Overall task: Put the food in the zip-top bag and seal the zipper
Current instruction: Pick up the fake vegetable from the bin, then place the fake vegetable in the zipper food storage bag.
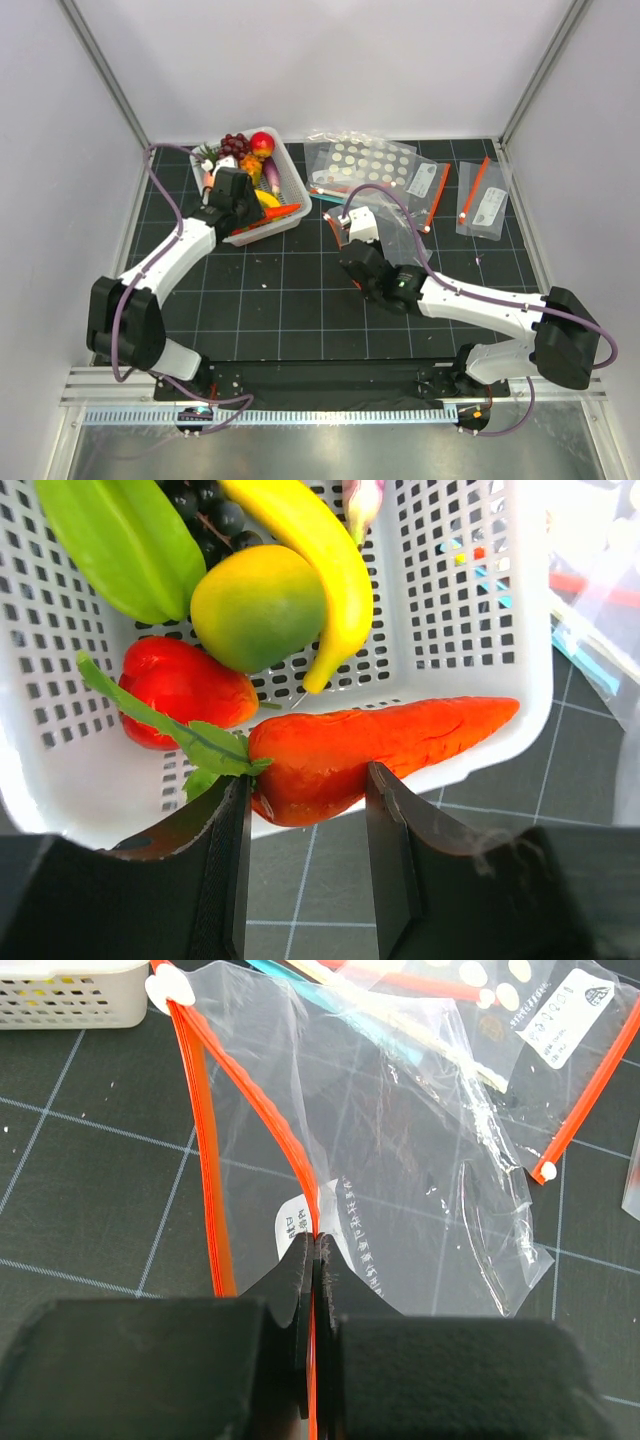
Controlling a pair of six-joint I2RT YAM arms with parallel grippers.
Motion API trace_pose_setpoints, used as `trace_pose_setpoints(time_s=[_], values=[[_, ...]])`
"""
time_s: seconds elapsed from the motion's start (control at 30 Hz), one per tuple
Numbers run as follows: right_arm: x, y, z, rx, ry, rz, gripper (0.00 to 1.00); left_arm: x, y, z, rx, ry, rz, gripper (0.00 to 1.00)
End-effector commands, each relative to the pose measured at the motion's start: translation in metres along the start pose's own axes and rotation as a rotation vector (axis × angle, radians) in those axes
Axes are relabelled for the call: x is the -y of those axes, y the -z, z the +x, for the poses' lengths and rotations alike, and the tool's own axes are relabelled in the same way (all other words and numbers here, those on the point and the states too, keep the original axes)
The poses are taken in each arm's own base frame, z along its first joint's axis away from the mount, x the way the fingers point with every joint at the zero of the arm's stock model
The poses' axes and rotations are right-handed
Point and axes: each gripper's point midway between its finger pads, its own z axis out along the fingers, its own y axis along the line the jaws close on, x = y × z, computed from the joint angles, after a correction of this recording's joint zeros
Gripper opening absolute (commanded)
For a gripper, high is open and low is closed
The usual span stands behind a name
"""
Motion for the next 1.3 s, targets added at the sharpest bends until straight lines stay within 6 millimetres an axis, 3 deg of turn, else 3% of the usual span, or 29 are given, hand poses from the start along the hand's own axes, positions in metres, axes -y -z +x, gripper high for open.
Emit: trace_pose_setpoints(time_s=[0.0, 0.17, 0.4, 0.7, 1.0, 1.27], values=[[0.001, 0.005, -0.018, 0.061, -0.085, -0.01, 0.01, 0.008, 0.018, -0.024, 0.123, 0.016, 0.033, 0.07], [0.002, 0.008, -0.02, 0.063, -0.108, -0.026, 0.01, 0.026, 0.043, -0.018, 0.12, 0.029, 0.149, 0.04], [0.005, 0.011, -0.022, 0.064, -0.144, -0.032, 0.01, 0.06, 0.105, -0.015, 0.202, 0.012, 0.307, 0.04], [0.02, 0.022, -0.032, 0.068, -0.243, -0.041, 0.01, 0.108, 0.143, 0.019, 0.194, -0.065, 0.439, 0.04], [0.037, 0.03, -0.037, 0.099, -0.336, -0.052, 0.01, 0.143, 0.134, 0.051, 0.159, -0.193, 0.419, 0.03], [0.019, 0.031, -0.039, 0.09, -0.334, -0.158, 0.01, 0.146, 0.125, 0.053, 0.211, -0.288, 0.302, 0.01]])
